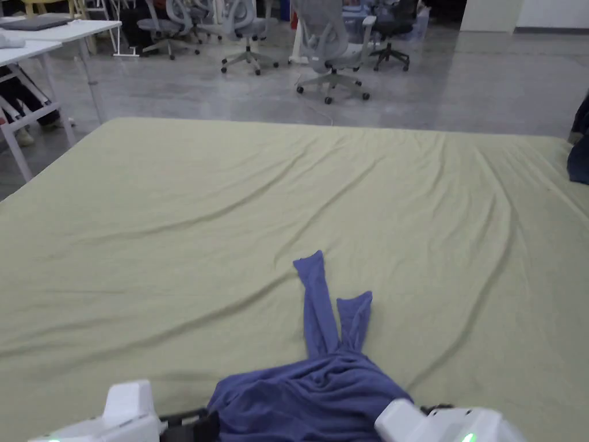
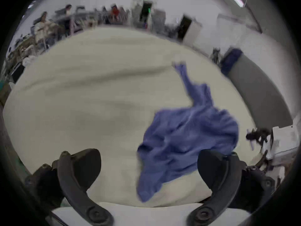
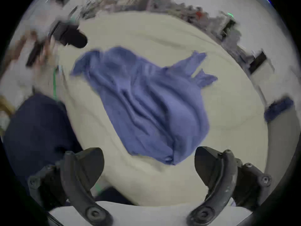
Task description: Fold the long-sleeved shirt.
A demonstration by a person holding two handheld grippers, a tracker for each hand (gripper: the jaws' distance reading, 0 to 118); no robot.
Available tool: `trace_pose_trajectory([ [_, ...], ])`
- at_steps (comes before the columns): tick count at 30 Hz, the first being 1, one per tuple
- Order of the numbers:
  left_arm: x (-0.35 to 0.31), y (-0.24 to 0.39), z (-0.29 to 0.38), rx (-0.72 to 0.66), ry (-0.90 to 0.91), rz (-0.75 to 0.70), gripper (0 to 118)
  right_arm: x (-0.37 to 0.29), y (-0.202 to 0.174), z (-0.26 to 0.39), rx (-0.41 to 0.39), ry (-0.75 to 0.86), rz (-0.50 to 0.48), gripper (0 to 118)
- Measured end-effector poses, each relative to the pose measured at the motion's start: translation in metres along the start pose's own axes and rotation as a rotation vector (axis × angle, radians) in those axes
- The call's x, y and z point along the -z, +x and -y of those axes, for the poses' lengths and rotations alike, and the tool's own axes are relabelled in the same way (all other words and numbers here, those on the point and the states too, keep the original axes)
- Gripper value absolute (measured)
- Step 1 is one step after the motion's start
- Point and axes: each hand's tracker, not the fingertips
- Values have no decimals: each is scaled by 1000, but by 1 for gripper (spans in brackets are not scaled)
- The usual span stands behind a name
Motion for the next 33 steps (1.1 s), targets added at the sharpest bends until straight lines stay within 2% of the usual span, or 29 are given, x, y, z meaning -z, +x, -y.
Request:
trace_pose_trajectory([
  [2, -36, 7, -4, -25, 89, 54, 117, -38, 4, 1, 142, 124, -28, 114],
  [4, -60, 14, -1, -38, 71, 64, 117, -71, 3, 7, 271, 255, -65, 115],
  [6, -75, 21, 7, -42, 24, 70, 117, -91, -2, 19, 420, 360, -62, 115],
  [7, -79, 23, 13, -32, -33, 61, 115, -97, -6, 24, 481, 369, -58, 113],
  [8, -83, 24, 20, -25, -88, 66, 105, -99, -9, 31, 535, 351, -57, 103],
  [9, -86, 25, 27, -27, -111, 67, 78, -99, -12, 36, 568, 332, -62, 83],
  [10, -87, 26, 31, -26, -113, 69, 15, -97, -15, 41, 583, 313, -70, 37],
  [11, -85, 27, 35, -35, -120, 62, 4, -91, -20, 45, 590, 286, -67, 1],
  [12, -84, 24, 38, -68, -142, 66, 3, -87, -24, 51, 624, 248, -57, 2],
  [14, -70, 18, 28, -75, -163, 124, 3, -80, -29, 57, 588, 214, -101, 2],
  [15, -60, 16, 19, -84, -157, 126, 8, -76, -32, 58, 577, 202, -130, 2],
  [16, -49, 16, 9, -82, -151, 110, 46, -73, -34, 58, 581, 196, -128, 2],
  [17, -33, 17, -3, -59, -145, 92, 89, -71, -35, 58, 578, 186, -124, 2],
  [18, -13, 19, -18, -25, -146, 78, 118, -67, -36, 57, 569, 176, -120, 2],
  [20, 25, 18, -32, 14, -137, 74, 111, -60, -34, 54, 568, 159, -102, 2],
  [23, 99, 23, -52, 65, -272, -40, 110, -50, -28, 51, 644, 126, -95, 2],
  [26, 156, 32, -49, 142, -325, -95, 97, -36, -21, 52, 688, 98, -85, 2],
  [27, 168, 35, -47, 186, -344, -110, 97, -32, -17, 52, 694, 77, -71, 2],
  [28, 176, 37, -45, 234, -352, -116, 88, -28, -13, 53, 695, 55, -51, 2],
  [30, 166, 47, -46, 294, -335, -117, 85, -21, -3, 52, 694, 18, -3, 2],
  [31, 159, 51, -51, 308, -318, -85, 55, -20, 4, 51, 694, 11, 20, 2],
  [32, 150, 54, -54, 283, -315, 19, 0, -16, 12, 49, 697, 7, 42, 2],
  [33, 141, 54, -57, 260, -309, 21, 1, -10, 21, 47, 704, 9, 81, 11],
])
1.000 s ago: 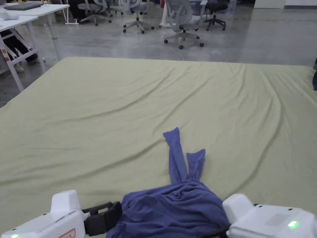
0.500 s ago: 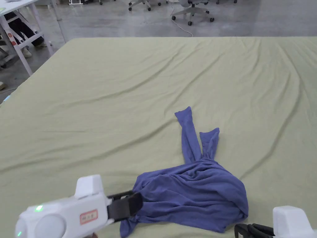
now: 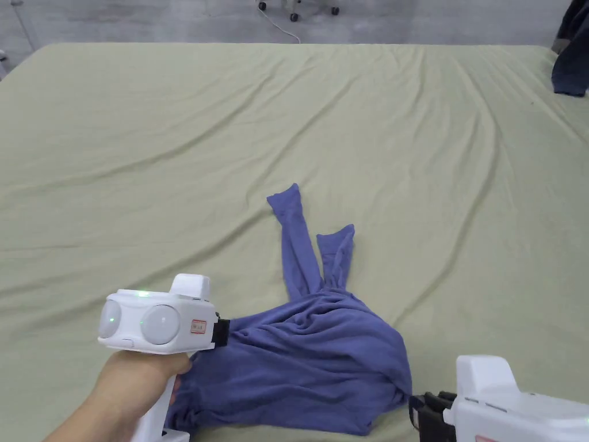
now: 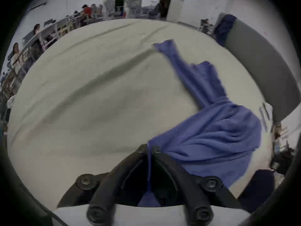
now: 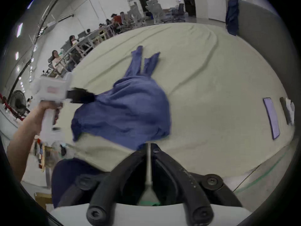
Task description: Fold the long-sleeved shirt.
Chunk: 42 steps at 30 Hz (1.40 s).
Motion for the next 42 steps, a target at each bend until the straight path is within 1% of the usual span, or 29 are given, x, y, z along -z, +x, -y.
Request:
trace_pose_trajectory([
  [1, -7, 4, 3, 23, -3, -23, 1, 7, 4, -8, 11, 10, 0, 47],
  [2, -13, 6, 3, 85, 4, -3, 1, 16, 9, -17, 12, 16, 25, 85],
  [3, -20, 4, 4, 104, 28, 6, 1, 28, 12, -27, 13, 18, 44, 118],
  [4, -26, 1, 5, 84, 28, 1, 1, 33, 15, -33, 21, 47, 82, 117],
  [5, -31, 11, 4, 70, 37, 6, 1, 48, 12, -42, 19, 51, 64, 113],
  [7, -42, 1, 4, -15, 66, 54, 1, 66, 13, -53, 7, 17, 59, 113],
  [8, -45, -5, 6, -43, 74, 62, 1, 78, 8, -56, -21, -25, 63, 113],
  [9, -48, 2, 5, -53, 82, 61, 1, 89, 2, -59, -61, -44, 68, 107],
  [10, -52, 0, 7, -52, 94, 52, 1, 91, 2, -61, -80, -38, 74, 88],
  [11, -58, -2, 9, -61, 114, 44, 1, 95, -2, -61, -83, -31, 52, 67],
  [12, -64, -6, 12, -81, 130, 51, 1, 98, -6, -61, -96, -47, -13, 44],
  [13, -69, 0, 13, -105, 143, 69, 1, 96, -9, -60, -75, -64, -71, 29],
  [14, -75, -3, 16, -132, 151, 92, 1, 86, -10, -57, -59, -45, -48, 25],
  [15, -83, -5, 19, -156, 162, 107, 1, 73, -16, -56, -73, -1, -1, 16],
  [16, -91, -7, 23, -173, 180, 125, 1, 60, -19, -54, -99, 65, -12, 15],
  [19, -124, -2, 31, -218, 246, 163, 1, 2, -25, -45, -127, 277, -92, 13],
  [23, -173, 8, 35, -301, 397, 208, 1, -75, -36, -46, -189, 548, -83, 12],
  [26, -212, 18, 24, -327, 539, 249, 1, -126, -44, -61, -241, 727, -82, 12],
  [29, -255, 34, 0, -317, 685, 290, 1, -172, -50, -86, -280, 889, -37, 11],
  [30, -270, 39, -11, -317, 732, 306, 1, -185, -52, -99, -292, 922, -16, 11],
  [31, -283, 43, -21, -310, 770, 315, 1, -194, -52, -112, -296, 914, -23, 11],
  [33, -307, 47, -52, -277, 863, 333, 1, -214, -52, -138, -291, 985, 16, 11],
  [35, -328, 56, -86, -196, 927, 323, 1, -234, -54, -170, -326, 1028, 49, 11],
  [37, -343, 63, -119, -154, 980, 314, 1, -247, -56, -202, -325, 1071, 46, 11],
  [38, -347, 66, -137, -129, 993, 324, 1, -253, -57, -220, -351, 1078, 74, 11],
  [40, -352, 72, -173, -106, 990, 322, 1, -261, -58, -259, -339, 1074, 82, 11],
  [41, -351, 70, -195, -108, 987, 306, 1, -264, -57, -282, -320, 1064, 79, 11],
  [42, -351, 69, -216, -102, 983, 286, 1, -265, -58, -305, -321, 1055, 99, 11],
])
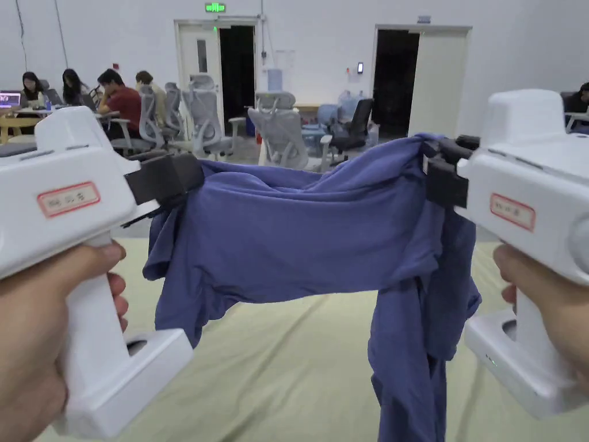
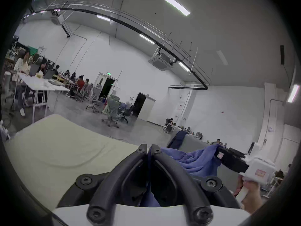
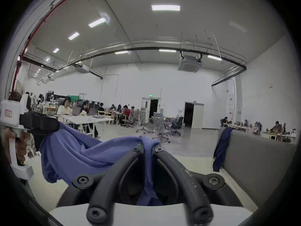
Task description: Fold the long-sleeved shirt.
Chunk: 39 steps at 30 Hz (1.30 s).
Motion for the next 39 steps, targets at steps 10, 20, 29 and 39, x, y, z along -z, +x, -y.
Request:
trace_pose_trajectory([
  [10, 138, -35, -56, 9, 55, -46, 1, 166, 23, -62, -178, -114, 45, 11],
  [20, 241, -99, 28, 51, -69, -108, 1, 277, 29, 40, -180, -303, 54, 11],
  [29, 247, -191, 257, -57, -473, -197, 1, 287, 9, 316, -100, -658, -25, 11],
  [39, 112, -192, 373, -90, -677, -181, 1, 123, -17, 422, -155, -756, -117, 11],
])
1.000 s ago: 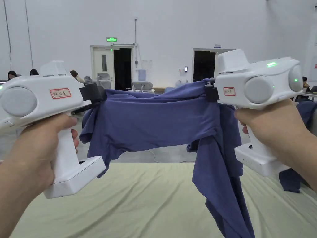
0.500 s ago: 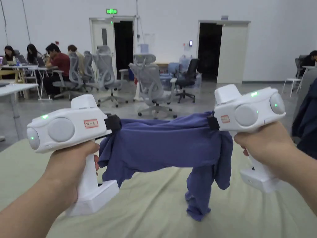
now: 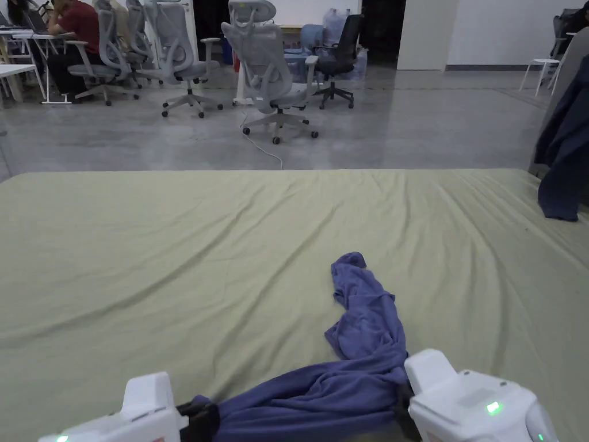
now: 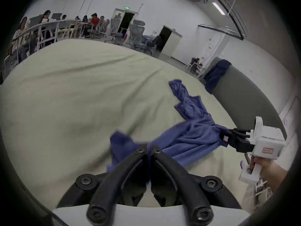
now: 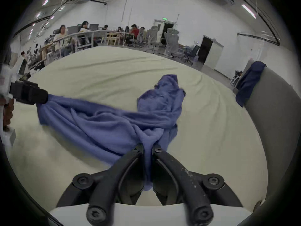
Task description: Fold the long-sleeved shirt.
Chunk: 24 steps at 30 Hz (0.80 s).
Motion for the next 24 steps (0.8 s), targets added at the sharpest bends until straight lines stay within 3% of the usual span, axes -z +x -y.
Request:
trace_pose_trajectory([
  [6, -72, 16, 76, -47, -21, 4, 1, -76, -38, 80, -110, -58, -26, 11],
  [12, -127, 26, 140, -55, -116, -14, 1, -133, -57, 134, -117, -104, -74, 11],
  [16, -134, 24, 161, -61, -221, -37, 3, -147, -65, 153, -142, -204, -157, 14],
  [17, -131, 19, 162, -112, -236, -38, 9, -145, -66, 156, -141, -235, -163, 28],
  [18, -131, 13, 158, -173, -213, -51, 29, -149, -66, 156, -130, -244, -153, 51],
  [19, -135, 11, 154, -201, -204, -101, 77, -158, -64, 154, -83, -205, -143, 85],
  [20, -145, 16, 147, -201, -151, -187, 107, -170, -57, 150, -16, -138, -149, 108],
  [21, -164, 20, 142, -188, -9, -221, 118, -184, -50, 145, 50, -100, -135, 118],
  [24, -223, 30, 135, -206, 247, -148, 118, -233, -30, 132, 269, -7, -155, 118],
])
